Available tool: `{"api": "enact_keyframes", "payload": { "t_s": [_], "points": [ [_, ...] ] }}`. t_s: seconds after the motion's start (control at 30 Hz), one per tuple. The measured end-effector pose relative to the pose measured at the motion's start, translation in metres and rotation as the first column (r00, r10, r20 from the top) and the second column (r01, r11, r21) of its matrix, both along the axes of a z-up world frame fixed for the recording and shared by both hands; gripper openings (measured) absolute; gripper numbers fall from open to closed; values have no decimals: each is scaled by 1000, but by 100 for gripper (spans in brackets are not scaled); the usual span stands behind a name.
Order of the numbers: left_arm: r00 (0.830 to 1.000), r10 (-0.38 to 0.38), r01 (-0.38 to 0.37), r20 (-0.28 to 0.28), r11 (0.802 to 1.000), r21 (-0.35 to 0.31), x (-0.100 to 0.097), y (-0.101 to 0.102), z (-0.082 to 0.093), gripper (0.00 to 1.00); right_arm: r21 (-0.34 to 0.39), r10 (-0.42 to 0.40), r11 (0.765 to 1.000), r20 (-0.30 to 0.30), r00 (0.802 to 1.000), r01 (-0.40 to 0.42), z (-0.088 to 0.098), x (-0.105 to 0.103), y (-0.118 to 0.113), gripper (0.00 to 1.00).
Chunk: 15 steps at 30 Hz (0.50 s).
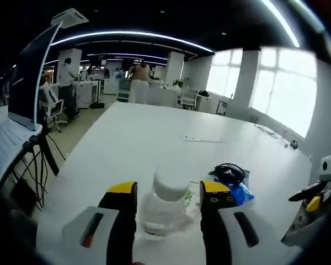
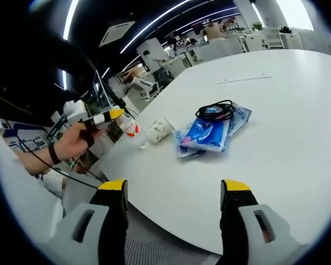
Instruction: Arrange the tabletop items into an orderly group along one side of the table until the central work area is clear of visible clutter.
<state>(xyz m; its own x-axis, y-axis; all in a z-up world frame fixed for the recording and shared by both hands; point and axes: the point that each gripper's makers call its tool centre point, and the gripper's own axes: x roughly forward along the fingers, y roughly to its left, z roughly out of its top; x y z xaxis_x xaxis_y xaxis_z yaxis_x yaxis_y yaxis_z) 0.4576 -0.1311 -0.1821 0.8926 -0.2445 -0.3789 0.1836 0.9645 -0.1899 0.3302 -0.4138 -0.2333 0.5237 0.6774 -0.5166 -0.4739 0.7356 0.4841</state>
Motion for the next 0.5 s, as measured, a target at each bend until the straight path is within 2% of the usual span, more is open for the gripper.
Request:
{"api": "enact_keyframes", "payload": {
  "t_s": [0.1, 0.23, 0.5],
  "points": [
    [1000, -9, 9, 7, 1000, -2, 2, -1, 2, 37, 0, 1, 1000, -1, 1000, -1, 0, -1, 0, 67],
    [1000, -20, 20, 5, 1000, 16, 0, -1, 0, 23, 1, 3, 1000, -1, 1000, -3, 0, -2, 0, 67],
    [997, -71, 71, -4, 997, 37, -3, -1, 1, 22, 1, 4, 1000, 0, 1000, -4, 1, -3, 1, 67]
  ]
}}
